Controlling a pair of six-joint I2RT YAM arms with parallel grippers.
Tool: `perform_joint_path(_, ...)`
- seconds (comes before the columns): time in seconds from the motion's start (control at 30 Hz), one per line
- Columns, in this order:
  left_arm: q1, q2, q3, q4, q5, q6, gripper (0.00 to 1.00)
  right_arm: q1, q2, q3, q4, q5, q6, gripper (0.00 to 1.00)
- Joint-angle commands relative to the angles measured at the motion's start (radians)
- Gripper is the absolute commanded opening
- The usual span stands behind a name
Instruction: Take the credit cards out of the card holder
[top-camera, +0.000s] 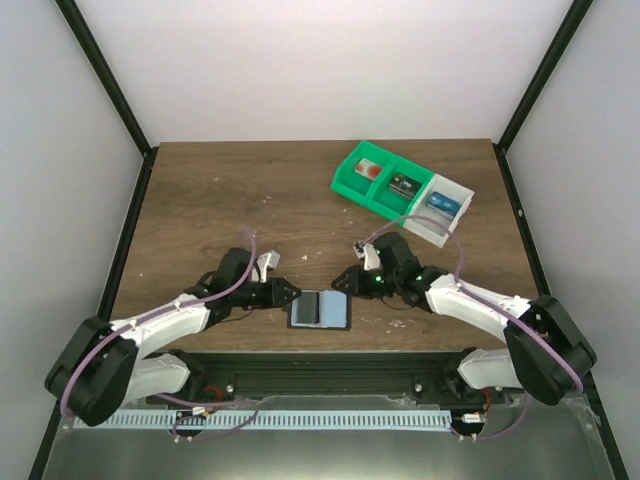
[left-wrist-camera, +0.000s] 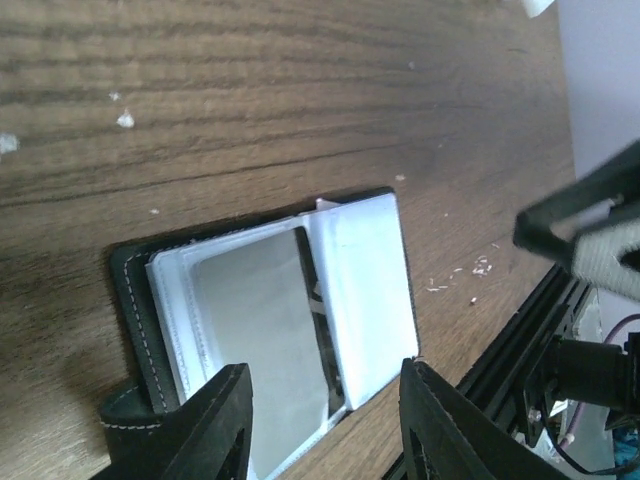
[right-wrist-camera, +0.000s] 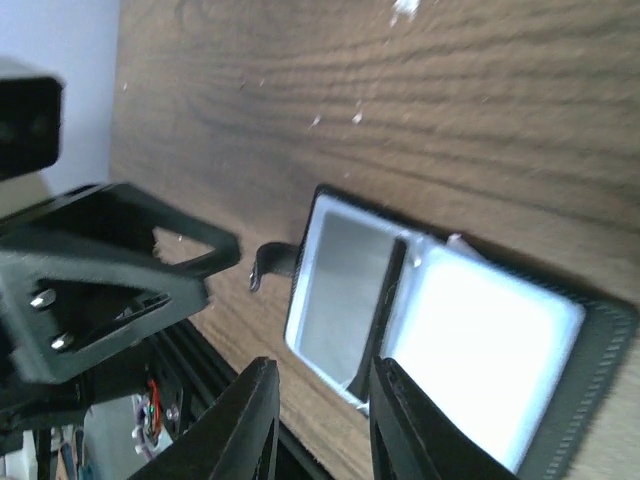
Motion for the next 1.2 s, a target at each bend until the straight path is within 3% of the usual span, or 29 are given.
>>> perform_joint_path(0.0, -0.004, 0.082, -0.035, 0.128, 0.052, -0.021, 0.4, 0.089, 0.018, -0.014, 0.129, 0.046, 0.073, 0.27)
perform_joint_path(0.23, -0.004, 0.227, -0.063, 0.24, 0.096, -0.039, 0.31, 0.191, 0.13, -0.005, 0.175, 0.075, 0.088, 0.26)
perform_joint_path(0.43, -0.004, 0.272, -0.07, 0.259, 0.09, -0.031, 0.25, 0.196, 0.197, -0.007, 0.215, 0.067, 0.08, 0.25)
perform_joint_path(0.7, -0.003, 0.254, -0.118, 0.307, 0.108, -0.084, 0.16, 0.196, 0.281, 0.009, 0.21, 0.092, 0.052, 0.22)
perform_joint_path(1.17, -0.004, 0.238, -0.147, 0.305, 0.096, -0.075, 0.14, 0.195, 0.319, -0.017, 0.289, 0.077, 0.081, 0.18)
